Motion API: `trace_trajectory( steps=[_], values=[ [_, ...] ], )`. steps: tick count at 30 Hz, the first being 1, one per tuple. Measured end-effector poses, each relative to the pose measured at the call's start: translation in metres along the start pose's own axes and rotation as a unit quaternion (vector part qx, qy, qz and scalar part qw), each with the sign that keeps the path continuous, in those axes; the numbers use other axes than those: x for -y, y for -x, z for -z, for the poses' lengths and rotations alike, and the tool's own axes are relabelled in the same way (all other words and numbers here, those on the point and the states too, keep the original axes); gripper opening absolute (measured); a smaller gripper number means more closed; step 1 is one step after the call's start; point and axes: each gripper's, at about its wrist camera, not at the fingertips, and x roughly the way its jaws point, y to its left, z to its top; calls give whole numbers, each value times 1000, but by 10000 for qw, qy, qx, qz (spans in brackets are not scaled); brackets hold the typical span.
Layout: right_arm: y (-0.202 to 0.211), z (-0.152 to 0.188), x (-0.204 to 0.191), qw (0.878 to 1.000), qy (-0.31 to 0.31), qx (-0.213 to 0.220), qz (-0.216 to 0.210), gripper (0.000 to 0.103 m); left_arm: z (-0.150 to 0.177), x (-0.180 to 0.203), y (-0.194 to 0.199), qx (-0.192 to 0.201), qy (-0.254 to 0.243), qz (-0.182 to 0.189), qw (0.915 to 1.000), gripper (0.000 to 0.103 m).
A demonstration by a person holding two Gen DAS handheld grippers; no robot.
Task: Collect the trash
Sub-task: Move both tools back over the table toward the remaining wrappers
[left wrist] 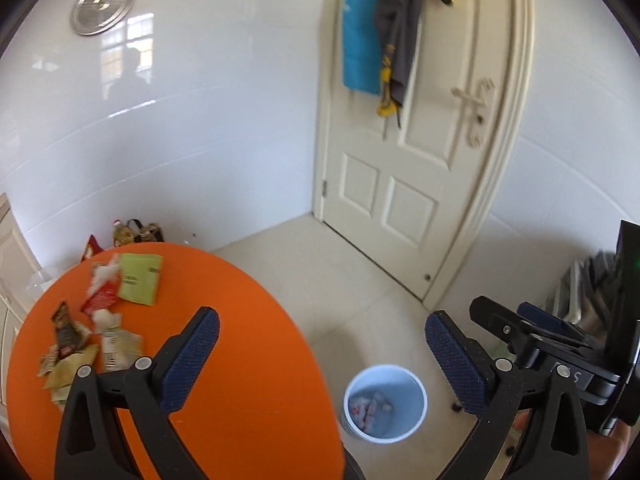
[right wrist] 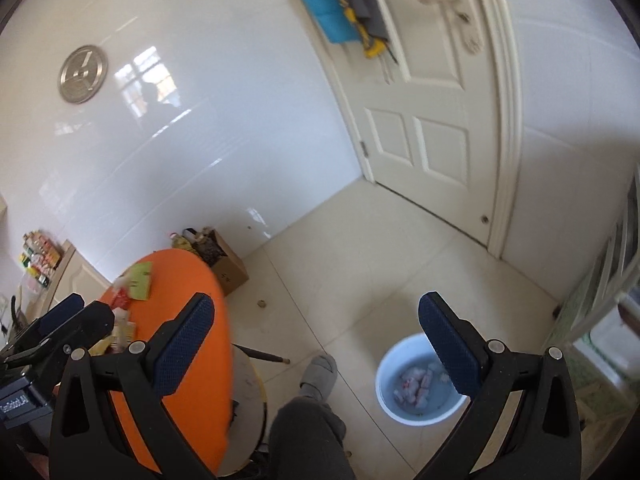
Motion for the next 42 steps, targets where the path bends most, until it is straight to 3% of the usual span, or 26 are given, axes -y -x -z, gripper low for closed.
trace_trajectory(
  steps=[13, 16, 26, 35, 42],
  values=[
    [42, -7, -137, 9904, 1059, 498, -737, 103, 49, -81, 150, 918, 820, -769, 9894, 102],
    [50, -6, -167, 9854, 1326, 572, -897, 103, 66, -96, 185, 1092, 973, -1042, 9837, 102],
    [61, 16, -253, 9616, 2236, 749, -1406, 103, 119, -112, 247, 1364, 1550, -1869, 9604, 102],
    [37, 35, -283, 9512, 2603, 523, -1572, 103, 136, -128, 265, 1245, 1897, -2285, 9467, 102],
    [-11, 50, -299, 9503, 2822, 43, -1313, 103, 118, -145, 218, 890, 1998, -2285, 9487, 102]
  ],
)
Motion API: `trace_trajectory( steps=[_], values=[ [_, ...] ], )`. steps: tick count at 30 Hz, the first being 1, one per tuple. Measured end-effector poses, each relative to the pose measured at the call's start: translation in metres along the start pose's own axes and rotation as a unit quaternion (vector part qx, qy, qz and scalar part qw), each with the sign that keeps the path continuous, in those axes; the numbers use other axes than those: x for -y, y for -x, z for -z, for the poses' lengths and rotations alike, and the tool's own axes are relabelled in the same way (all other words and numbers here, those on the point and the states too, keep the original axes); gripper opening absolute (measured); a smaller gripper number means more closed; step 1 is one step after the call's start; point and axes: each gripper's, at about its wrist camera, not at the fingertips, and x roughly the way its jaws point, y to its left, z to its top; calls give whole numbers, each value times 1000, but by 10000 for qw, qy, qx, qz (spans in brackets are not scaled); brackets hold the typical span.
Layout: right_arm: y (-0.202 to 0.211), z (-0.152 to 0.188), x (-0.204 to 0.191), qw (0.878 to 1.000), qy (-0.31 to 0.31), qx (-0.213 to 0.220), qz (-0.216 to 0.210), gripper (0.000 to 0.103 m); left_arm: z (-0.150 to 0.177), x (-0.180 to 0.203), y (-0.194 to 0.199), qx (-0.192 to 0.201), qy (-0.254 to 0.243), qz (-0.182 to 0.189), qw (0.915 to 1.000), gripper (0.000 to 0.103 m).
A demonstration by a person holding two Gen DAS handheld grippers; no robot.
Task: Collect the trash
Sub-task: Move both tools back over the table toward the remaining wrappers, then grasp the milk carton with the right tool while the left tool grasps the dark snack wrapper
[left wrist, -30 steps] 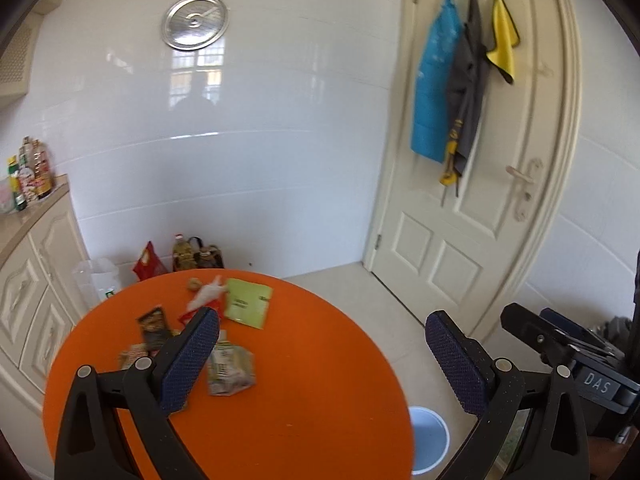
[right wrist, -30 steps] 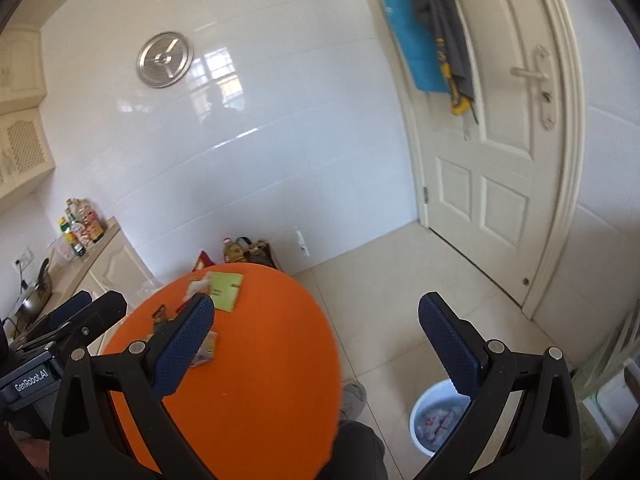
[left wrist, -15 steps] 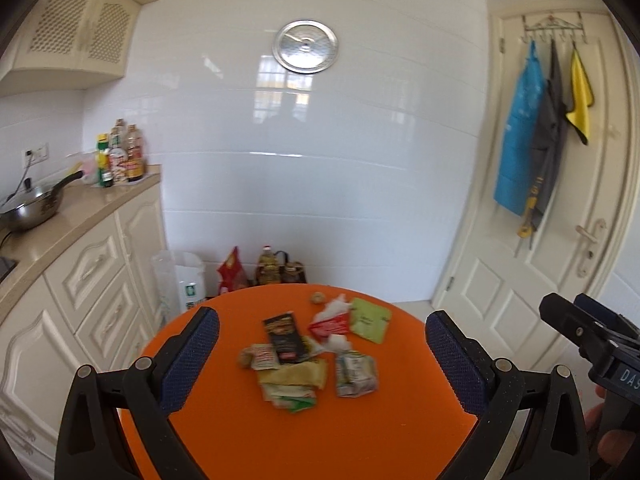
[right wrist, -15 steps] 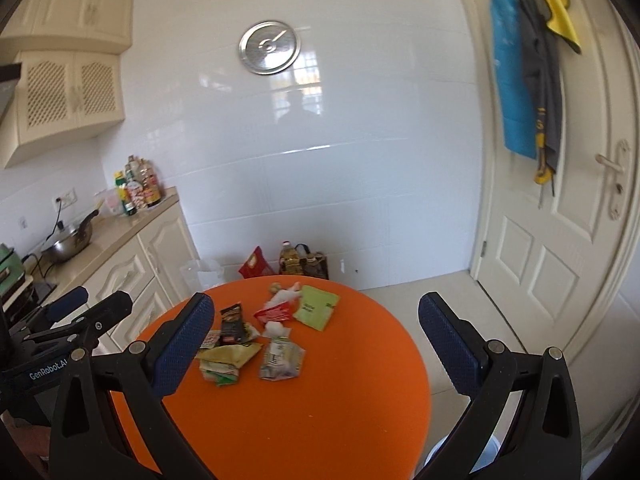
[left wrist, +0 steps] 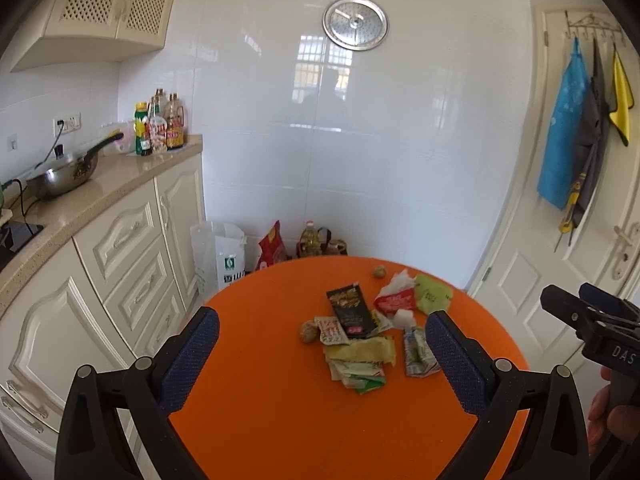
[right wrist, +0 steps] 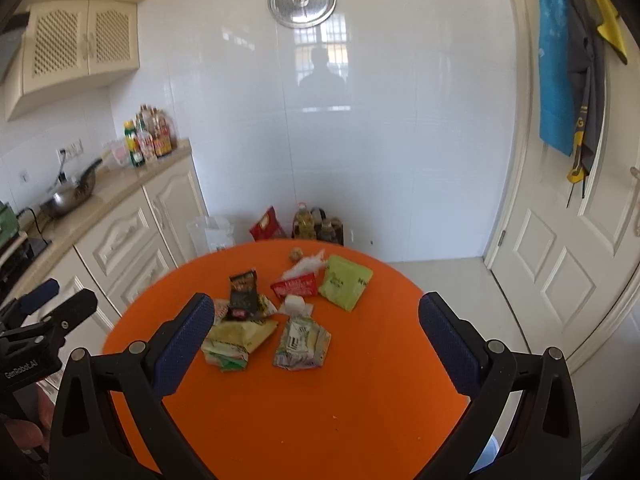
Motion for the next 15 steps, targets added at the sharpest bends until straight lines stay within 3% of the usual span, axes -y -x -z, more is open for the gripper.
trace_trajectory(
  steps=[15],
  values=[
    [-140, 55, -9, 9893, 38, -1456, 102, 99, -32, 31, -149, -1044, 2, 19, 9945, 102]
  ],
)
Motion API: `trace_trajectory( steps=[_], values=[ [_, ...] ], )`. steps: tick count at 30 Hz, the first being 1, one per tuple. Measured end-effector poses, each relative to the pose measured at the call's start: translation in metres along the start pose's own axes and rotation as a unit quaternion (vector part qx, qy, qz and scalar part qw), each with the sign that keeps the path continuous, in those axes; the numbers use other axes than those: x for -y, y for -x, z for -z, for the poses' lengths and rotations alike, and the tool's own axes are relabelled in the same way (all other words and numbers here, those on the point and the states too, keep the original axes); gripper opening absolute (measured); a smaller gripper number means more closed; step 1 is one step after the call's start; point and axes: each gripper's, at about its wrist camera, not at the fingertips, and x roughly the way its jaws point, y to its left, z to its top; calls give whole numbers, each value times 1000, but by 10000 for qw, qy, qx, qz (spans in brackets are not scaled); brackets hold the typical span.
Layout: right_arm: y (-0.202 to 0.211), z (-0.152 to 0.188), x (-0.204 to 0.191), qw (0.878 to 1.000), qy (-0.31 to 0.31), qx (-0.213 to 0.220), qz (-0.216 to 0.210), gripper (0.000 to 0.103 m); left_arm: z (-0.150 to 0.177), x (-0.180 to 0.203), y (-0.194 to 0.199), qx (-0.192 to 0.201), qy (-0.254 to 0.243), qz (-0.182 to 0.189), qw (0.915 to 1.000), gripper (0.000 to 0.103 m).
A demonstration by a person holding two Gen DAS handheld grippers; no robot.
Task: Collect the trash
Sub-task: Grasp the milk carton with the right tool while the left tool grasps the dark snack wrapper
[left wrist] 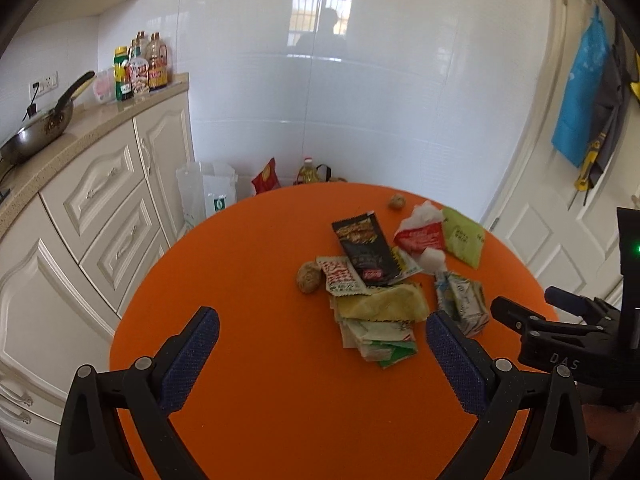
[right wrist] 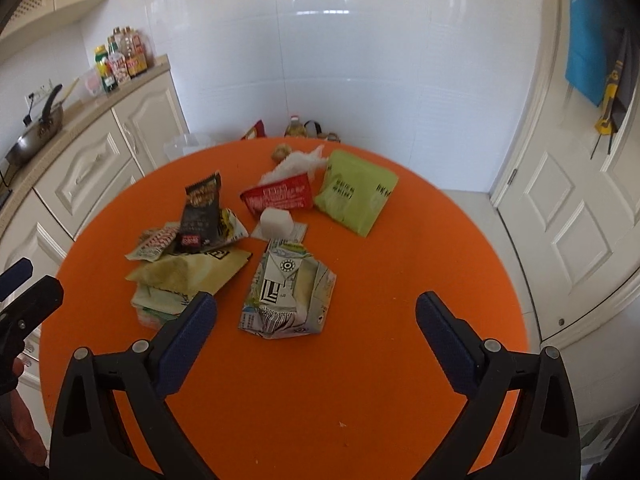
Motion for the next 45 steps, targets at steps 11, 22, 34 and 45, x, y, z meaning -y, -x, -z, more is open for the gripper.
trace_trajectory(
  steps=[11, 22, 34, 45],
  values=[
    [-67, -3, -14, 9987, 75, -484, -141, 72, -20, 11, -67, -303, -67, -16, 9995, 102],
    [-66, 3, -1, 9978, 143, -441, -479, 26, -34, 17, -104, -361, -143, -85, 9992, 102],
    [-59, -16, 21, 9969, -10, -230, -749, 23, -76, 68, -203, -682, -619, -84, 9957, 102],
    [-59, -18, 27, 9964, -66, -226, -811, 23, -84, 67, -265, -1041, -899, 433, 9896, 46]
  ],
)
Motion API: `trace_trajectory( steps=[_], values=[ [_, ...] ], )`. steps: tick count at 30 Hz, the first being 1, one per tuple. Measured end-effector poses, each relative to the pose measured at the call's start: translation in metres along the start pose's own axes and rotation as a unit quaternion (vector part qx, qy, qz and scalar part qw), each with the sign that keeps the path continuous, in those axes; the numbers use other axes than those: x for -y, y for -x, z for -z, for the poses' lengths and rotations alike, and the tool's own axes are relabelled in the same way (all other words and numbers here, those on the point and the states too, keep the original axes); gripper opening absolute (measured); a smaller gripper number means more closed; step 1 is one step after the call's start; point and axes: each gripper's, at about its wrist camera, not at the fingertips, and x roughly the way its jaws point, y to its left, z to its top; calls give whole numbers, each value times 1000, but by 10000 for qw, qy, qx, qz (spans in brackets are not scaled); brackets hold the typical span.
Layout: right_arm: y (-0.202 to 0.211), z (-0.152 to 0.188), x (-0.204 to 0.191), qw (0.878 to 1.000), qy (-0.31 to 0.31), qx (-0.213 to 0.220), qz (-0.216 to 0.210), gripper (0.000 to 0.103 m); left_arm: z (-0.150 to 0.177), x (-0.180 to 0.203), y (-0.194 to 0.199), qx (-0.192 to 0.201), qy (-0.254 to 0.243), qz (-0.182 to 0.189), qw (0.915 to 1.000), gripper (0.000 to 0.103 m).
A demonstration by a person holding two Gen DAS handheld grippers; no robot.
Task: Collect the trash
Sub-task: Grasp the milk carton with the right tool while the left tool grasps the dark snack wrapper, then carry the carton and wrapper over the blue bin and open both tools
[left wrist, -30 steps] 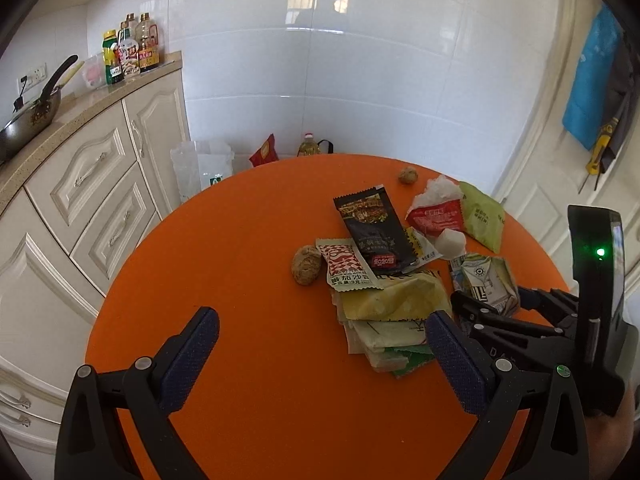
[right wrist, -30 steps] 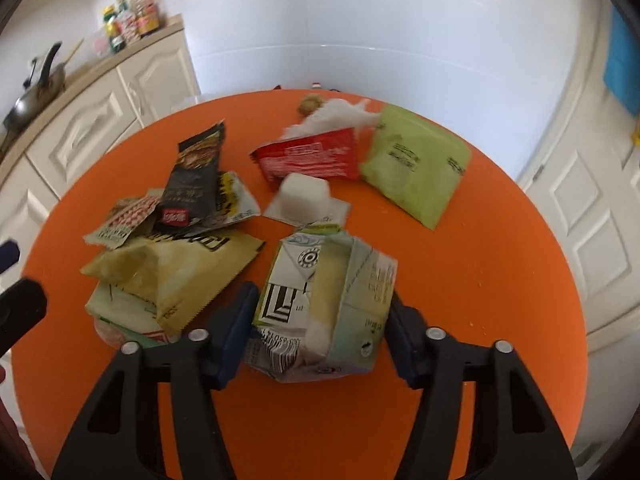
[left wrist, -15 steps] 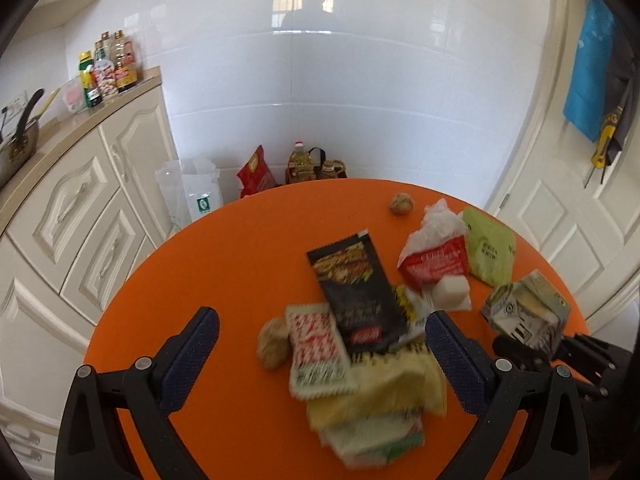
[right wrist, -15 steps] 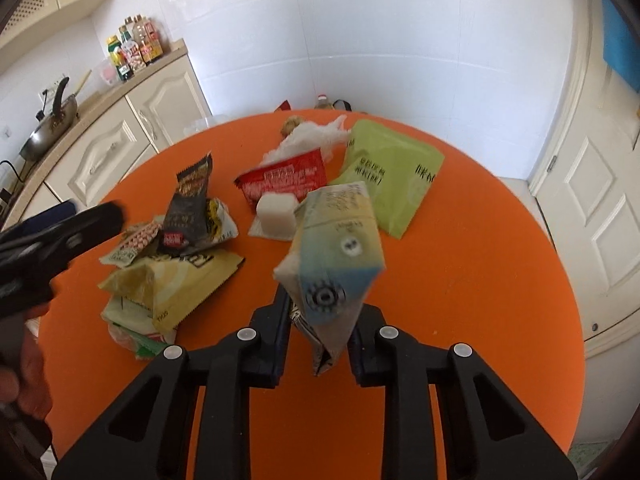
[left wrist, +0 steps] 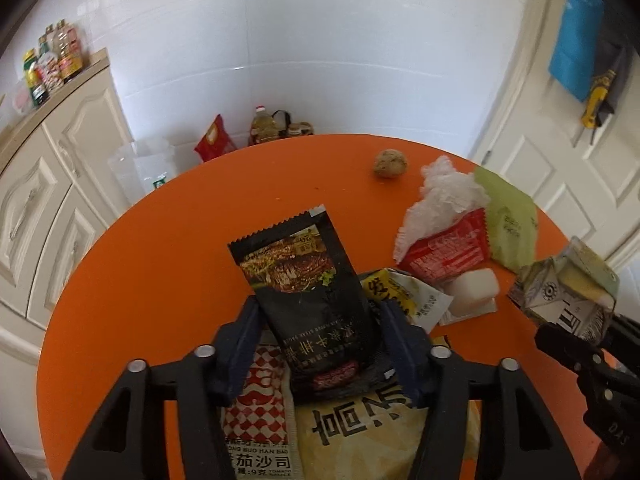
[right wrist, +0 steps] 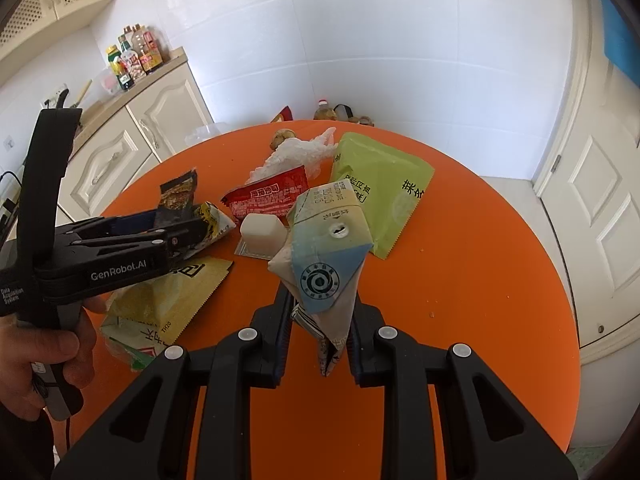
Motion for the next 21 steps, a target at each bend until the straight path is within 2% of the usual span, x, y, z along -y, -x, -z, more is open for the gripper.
trace_trajectory(
  steps=[7, 15, 21],
  values=[
    [5, 3, 2, 10000, -50, -1, -28, 23, 8, -9, 3, 115, 113, 460, 9988, 27],
    [26, 7, 7, 9997, -143, 165, -101, 23, 22, -5, 33, 574, 6, 670, 9961, 22],
    [52, 11, 7, 9992, -174, 352, -66, 23, 39, -5, 64, 775, -7, 667, 9948, 20]
  ],
)
